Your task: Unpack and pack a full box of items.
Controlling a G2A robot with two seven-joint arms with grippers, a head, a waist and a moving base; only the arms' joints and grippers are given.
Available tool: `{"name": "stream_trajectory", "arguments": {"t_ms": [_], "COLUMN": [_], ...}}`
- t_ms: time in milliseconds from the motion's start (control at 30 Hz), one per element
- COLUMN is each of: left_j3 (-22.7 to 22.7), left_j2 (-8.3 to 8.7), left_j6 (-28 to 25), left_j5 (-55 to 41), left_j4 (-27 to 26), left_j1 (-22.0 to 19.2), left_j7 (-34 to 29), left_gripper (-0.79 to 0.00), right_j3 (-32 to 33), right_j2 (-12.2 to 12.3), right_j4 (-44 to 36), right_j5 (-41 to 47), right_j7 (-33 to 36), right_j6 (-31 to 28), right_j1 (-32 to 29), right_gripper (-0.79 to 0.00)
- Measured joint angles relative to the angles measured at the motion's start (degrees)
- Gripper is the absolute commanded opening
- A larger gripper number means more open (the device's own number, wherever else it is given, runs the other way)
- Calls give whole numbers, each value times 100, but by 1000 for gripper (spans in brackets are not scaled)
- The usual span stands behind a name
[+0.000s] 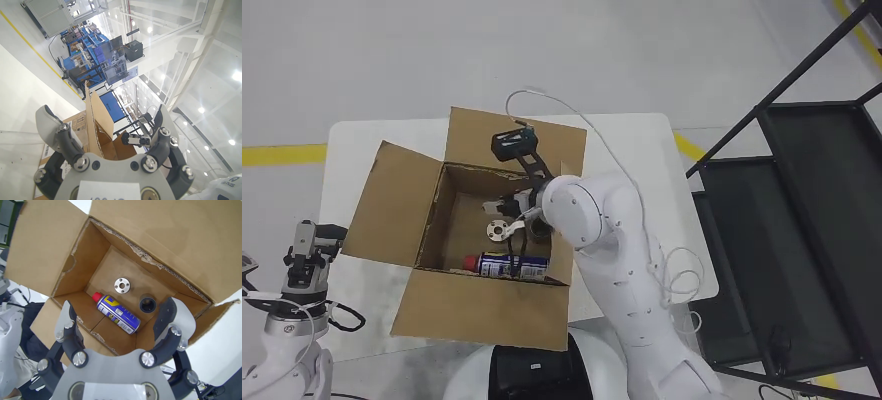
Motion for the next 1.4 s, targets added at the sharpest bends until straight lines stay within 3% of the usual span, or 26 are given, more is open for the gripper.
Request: {"name": "stream_trajectory", "arguments": {"t_ms": [167,733,967,1200,1400], "left_j3": [0,0,0,-45,-458], "left_j2": [0,0,0,-3,-12], "left_j6": [0,0,0,-43,-304], "left_j5": [0,0,0,-63,-249], "left_j4": [0,0,0,-12,100], "left_j1": [0,0,0,-35,-29], "left_j7": [0,0,0,61,343], "left_gripper": [0,0,0,0,0], "right_j3": [-197,-123,900,1331,1654], "right_j2": [65,68,200,337,410], "right_j4": [-127,-199,-906,-813,-580], "right_j5": [-460,-382,1773,2492,3090], "right_j7": [0,-43,2,-97,-581], "right_j6": [150,145,-460,-615,-523], "right_j1": [-54,-120,-751,-974,-1015], "right_gripper": [0,0,0,0,0]}}
